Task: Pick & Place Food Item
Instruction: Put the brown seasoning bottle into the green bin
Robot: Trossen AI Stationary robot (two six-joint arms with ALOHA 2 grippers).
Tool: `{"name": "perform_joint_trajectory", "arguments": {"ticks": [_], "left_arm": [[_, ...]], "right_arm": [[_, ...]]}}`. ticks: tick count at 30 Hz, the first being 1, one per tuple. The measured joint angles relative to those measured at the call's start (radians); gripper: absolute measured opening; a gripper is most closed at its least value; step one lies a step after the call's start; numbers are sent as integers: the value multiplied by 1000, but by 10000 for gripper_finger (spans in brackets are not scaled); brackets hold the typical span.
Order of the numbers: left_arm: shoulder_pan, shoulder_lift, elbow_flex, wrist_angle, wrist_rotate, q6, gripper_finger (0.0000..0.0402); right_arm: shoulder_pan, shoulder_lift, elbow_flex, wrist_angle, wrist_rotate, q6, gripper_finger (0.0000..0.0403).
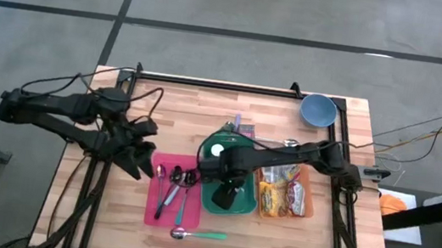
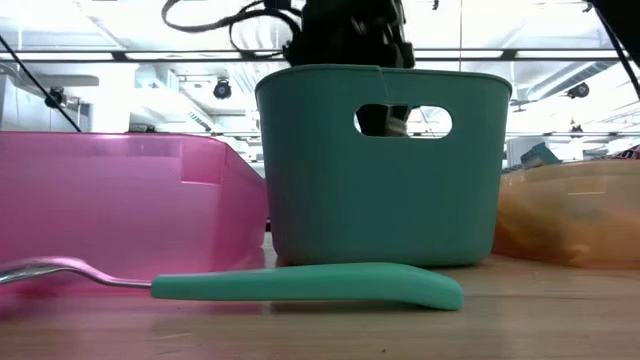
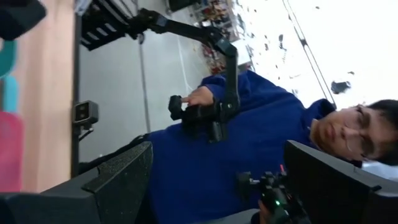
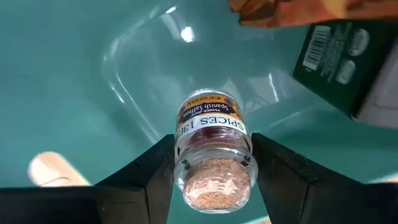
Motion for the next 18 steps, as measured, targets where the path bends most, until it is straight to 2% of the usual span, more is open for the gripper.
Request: {"name": "perform_joint_trajectory", "arguments": {"ticks": [5, 18], "left_arm": [[0, -14, 0, -70, -30, 10, 360], [-1, -13, 0, -92, -33, 25, 360]], "right_arm": [[1, 37, 0, -9, 23, -87, 186], [-2, 122, 0, -30, 49, -277, 186]]}}
